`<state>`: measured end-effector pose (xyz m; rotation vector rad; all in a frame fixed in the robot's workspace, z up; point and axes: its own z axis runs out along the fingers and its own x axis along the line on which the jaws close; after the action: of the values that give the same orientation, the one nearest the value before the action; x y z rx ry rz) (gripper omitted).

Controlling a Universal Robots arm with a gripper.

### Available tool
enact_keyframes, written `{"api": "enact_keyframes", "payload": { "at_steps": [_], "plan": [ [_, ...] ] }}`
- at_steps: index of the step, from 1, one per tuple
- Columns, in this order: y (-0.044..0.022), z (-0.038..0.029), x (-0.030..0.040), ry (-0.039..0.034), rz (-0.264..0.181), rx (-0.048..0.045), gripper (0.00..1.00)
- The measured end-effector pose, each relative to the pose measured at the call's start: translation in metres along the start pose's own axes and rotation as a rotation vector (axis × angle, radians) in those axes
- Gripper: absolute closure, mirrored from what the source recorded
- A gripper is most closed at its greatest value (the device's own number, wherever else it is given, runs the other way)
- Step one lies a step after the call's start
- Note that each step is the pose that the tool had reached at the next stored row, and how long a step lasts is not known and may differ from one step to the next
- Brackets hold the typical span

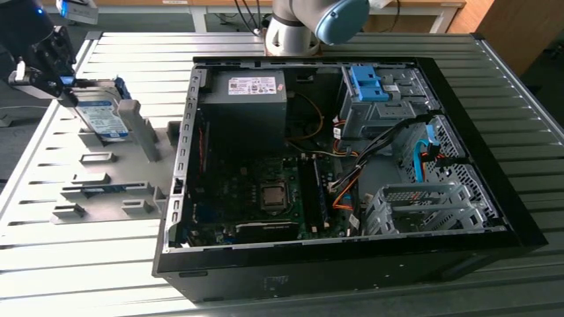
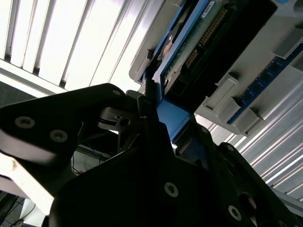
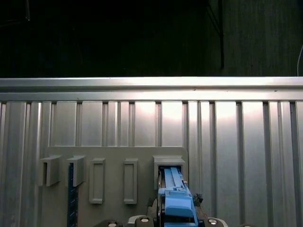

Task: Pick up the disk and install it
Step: 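Pick up the disk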

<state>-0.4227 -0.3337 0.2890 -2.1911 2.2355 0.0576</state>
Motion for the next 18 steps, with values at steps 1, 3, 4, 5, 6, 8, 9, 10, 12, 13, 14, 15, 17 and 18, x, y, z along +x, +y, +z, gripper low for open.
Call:
{"api": "enact_keyframes", "payload": {
  "at_steps": [1, 3, 4, 5, 6, 8, 9, 10, 12, 13, 14, 15, 17, 18],
  "plan": [
    [0.0, -0.0008, 0.0, 0.0, 0.0, 0.0, 0.64],
    [0.0001, -0.0031, -0.0001, -0.0001, 0.0, 0.0002, 0.64],
    [0.0001, -0.0045, -0.0002, -0.0001, 0.0, 0.0001, 0.64],
    [0.0001, -0.0062, -0.0002, 0.0, 0.0, 0.0001, 0.64],
    [0.0001, -0.0082, -0.0003, -0.0001, 0.0, 0.0002, 0.64],
    [0.0002, -0.0124, -0.0004, -0.0001, 0.0, 0.0001, 0.64],
    [0.0003, -0.0143, -0.0005, 0.0, 0.0, 0.0001, 0.64],
    [0.0003, -0.0163, -0.0006, -0.0001, 0.0, 0.0001, 0.64],
    [0.0004, -0.02, -0.0007, -0.0002, 0.0, 0.0002, 0.64],
    [0.0004, -0.0221, -0.0008, -0.0001, 0.0, 0.0001, 0.64],
    [0.0005, -0.0242, -0.0008, -0.0001, 0.0, 0.0001, 0.64],
    [0.0005, -0.0265, -0.0009, 0.0, 0.0, 0.0001, 0.64],
    [0.0006, -0.0307, -0.0011, -0.0001, 0.0, 0.0002, 0.64],
    [0.0006, -0.033, -0.0011, -0.0001, 0.0, 0.0002, 0.64]
  ]
}}
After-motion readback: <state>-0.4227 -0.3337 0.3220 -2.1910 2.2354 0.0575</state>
